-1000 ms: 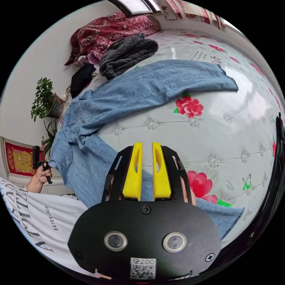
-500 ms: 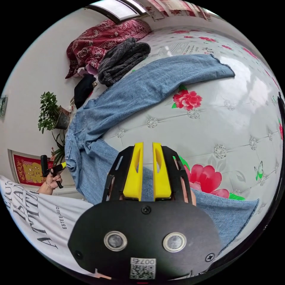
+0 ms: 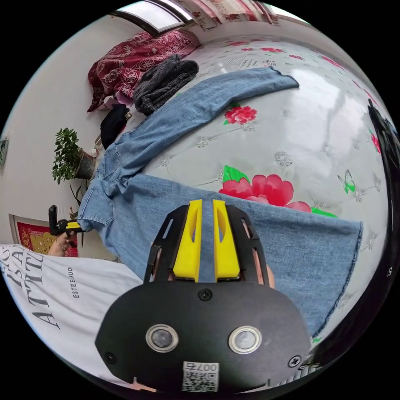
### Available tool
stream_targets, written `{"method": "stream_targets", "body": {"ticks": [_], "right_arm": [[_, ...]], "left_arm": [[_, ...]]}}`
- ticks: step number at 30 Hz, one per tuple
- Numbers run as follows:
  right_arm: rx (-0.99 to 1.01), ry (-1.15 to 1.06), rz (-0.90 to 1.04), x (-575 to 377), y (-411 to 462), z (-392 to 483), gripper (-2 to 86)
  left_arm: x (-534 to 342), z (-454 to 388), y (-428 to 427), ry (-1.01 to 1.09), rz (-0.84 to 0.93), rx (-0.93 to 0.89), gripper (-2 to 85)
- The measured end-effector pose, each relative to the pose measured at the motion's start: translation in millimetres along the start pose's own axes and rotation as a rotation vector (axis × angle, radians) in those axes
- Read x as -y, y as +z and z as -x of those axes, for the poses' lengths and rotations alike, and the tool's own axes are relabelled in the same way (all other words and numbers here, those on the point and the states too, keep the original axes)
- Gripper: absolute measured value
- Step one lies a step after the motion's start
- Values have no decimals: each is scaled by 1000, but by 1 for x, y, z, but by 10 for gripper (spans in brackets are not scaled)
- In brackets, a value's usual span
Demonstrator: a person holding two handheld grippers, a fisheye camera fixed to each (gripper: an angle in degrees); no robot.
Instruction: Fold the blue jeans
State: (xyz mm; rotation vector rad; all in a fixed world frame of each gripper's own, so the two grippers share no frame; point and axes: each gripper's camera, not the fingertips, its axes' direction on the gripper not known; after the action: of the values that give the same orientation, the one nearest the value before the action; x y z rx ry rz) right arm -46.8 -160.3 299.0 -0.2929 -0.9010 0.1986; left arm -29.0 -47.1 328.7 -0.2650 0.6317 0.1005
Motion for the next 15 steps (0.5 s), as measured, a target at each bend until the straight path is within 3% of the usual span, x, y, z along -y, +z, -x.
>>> {"method": "stream_targets", "body": {"ticks": [3, 8, 12, 15], "right_arm": [[-64, 59, 47, -26, 8, -18, 58], [-77, 74, 43, -28, 4, -16, 63], [-78, 26, -43, 11, -15, 4, 70], [-75, -12, -83, 58, -22, 18, 73]], "left_arm": [[-39, 8, 4, -36, 237, 339, 47], [-70, 46, 15, -377, 125, 161, 59], [-77, 51, 8, -518, 12, 71, 93], [-80, 61, 0, -561, 92, 77, 136]]}}
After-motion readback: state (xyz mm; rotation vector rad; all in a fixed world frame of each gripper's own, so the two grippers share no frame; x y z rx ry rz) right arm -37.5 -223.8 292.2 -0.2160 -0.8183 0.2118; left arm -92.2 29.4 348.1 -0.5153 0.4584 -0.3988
